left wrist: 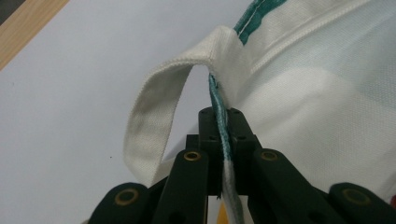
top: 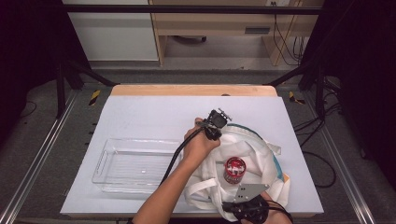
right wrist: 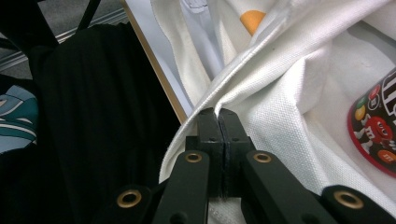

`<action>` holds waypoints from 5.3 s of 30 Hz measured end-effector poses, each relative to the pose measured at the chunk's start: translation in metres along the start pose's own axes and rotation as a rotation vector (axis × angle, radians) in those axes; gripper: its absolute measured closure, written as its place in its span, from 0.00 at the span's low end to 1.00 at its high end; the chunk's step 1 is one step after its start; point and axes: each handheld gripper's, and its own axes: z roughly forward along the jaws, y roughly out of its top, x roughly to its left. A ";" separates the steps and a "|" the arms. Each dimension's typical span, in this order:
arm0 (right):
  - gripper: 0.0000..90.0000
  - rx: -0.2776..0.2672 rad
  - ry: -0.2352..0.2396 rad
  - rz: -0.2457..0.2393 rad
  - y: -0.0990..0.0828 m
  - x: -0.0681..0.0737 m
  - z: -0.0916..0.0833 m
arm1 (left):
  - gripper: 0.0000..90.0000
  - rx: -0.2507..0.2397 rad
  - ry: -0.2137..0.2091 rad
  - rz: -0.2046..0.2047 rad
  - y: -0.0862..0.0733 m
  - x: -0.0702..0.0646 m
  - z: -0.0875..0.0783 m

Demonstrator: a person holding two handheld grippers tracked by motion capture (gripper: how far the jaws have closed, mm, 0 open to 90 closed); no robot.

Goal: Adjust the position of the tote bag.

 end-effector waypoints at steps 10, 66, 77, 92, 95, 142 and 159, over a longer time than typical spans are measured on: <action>1.00 0.011 0.005 -0.015 -0.001 0.001 0.003 | 0.97 0.027 -0.005 0.014 0.001 -0.004 0.011; 0.61 -0.094 -0.258 0.089 0.029 -0.046 -0.089 | 0.56 -0.222 -0.045 0.080 -0.044 -0.019 -0.097; 0.61 -0.060 -0.318 0.077 0.043 -0.067 -0.096 | 0.49 -0.225 -0.056 0.090 -0.056 -0.019 -0.109; 0.45 -0.013 -0.358 0.038 0.067 -0.077 -0.083 | 0.29 -0.238 -0.057 0.069 -0.069 -0.017 -0.117; 0.40 0.008 -0.366 0.027 0.072 -0.080 -0.078 | 0.25 -0.244 -0.056 0.055 -0.072 -0.016 -0.118; 0.15 0.259 -0.207 -0.011 0.077 -0.092 -0.014 | 0.11 -0.275 0.004 -0.158 -0.175 0.063 -0.151; 0.14 0.263 -0.180 -0.011 0.071 -0.095 -0.002 | 0.11 -0.289 0.005 -0.178 -0.183 0.069 -0.158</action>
